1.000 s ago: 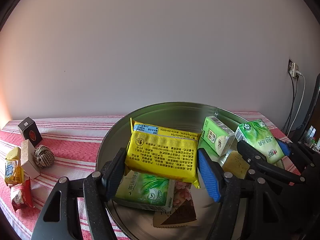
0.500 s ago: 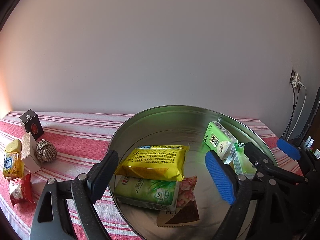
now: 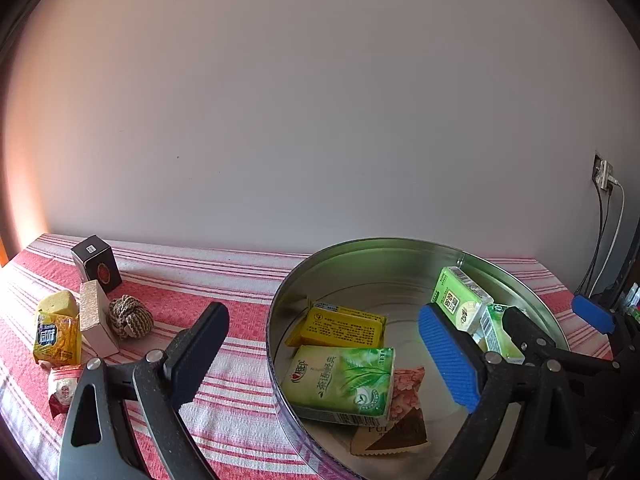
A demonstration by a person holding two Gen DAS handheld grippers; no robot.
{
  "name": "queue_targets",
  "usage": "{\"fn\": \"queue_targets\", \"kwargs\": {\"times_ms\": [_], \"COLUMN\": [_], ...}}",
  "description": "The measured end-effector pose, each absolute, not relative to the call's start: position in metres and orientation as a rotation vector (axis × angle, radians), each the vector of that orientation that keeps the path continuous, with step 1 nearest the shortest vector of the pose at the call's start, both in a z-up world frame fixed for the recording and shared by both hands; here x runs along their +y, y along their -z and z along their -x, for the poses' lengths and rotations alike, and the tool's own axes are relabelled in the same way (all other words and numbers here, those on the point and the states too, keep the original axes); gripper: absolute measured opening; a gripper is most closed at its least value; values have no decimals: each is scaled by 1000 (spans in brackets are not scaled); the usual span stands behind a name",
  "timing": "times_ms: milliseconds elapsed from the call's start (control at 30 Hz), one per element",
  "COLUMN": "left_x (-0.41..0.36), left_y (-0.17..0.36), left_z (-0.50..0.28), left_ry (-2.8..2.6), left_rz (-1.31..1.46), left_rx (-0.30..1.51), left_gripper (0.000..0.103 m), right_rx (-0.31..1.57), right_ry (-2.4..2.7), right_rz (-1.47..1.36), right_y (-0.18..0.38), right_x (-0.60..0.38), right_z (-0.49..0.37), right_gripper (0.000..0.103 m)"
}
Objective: Organize objects
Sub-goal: 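Open both tools to release the items into the tin, then withdraw both open tools from the tin back to the pile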
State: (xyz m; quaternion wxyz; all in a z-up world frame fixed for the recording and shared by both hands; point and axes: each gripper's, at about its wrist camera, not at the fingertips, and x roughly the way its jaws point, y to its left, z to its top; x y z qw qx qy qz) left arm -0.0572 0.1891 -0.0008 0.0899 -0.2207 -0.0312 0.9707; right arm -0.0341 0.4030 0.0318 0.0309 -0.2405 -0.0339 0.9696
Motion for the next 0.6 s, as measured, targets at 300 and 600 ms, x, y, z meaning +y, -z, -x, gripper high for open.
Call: {"fn": "queue_targets", "kwargs": {"times_ms": [300,600], "left_x": [171,159], "left_y": [1,2], "left_z": [50,37], "left_ry": [-2948,-2997], "left_rz": [598,559], "left_rx": [-63,25], "left_gripper": [97,97], "right_rx": [-16,38], "right_ry": [-2997,-2999], "right_rz": [717,586], "right_y": [-32,-37], "right_x": [411,414], "right_z": [32,14], "right_gripper": [100,100]}}
